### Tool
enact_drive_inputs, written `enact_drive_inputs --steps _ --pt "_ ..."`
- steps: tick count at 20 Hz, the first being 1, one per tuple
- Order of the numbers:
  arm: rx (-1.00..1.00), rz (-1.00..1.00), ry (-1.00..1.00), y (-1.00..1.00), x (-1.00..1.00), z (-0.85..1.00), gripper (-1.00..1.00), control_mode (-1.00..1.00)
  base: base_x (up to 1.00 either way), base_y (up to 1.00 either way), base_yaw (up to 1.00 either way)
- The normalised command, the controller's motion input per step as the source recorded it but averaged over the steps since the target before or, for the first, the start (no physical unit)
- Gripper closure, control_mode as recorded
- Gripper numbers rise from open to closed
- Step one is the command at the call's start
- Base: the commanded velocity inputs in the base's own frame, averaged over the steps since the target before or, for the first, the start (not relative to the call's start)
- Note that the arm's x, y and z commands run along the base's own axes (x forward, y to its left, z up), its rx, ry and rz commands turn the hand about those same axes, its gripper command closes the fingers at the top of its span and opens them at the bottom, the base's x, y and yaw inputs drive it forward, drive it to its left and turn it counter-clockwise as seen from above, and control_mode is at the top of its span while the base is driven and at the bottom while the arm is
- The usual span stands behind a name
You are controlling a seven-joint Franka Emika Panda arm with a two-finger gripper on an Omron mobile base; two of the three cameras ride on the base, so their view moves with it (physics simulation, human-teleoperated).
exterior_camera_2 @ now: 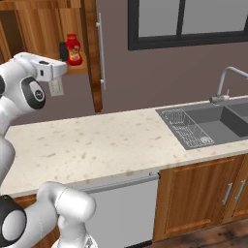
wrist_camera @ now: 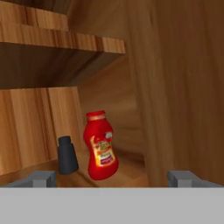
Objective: Collect the paprika, ketchup, and shaker from the cabinet and place them next to the stove.
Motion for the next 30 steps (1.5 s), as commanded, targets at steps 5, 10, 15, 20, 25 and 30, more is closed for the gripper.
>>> enact_drive_inputs --steps 5,10,15,20,25,30 --pt "0.00 0.00 0.01 0.00 0.03 0.00 -1.00 -1.00 0.00 0.00 0.00" --pt "0.00 -0.06 0.06 0.16 0.27 0.00 -1.00 -1.00 0.00 0.00 0.00" --pt "0.00 0.00 0.02 0.00 0.12 0.00 -1.00 -1.00 0.00 0.00 0.00" --pt "0.00 0.00 0.06 0.00 0.28 0.00 -1.00 -1.00 0.00 0.00 0.00" --pt "0.00 -0.01 0.10 0.00 0.42 0.00 -1.00 -1.00 0.00 0.00 0.00" --pt "0.00 0.00 0.12 0.00 0.25 0.00 -1.00 -1.00 0.00 0.00 0.00"
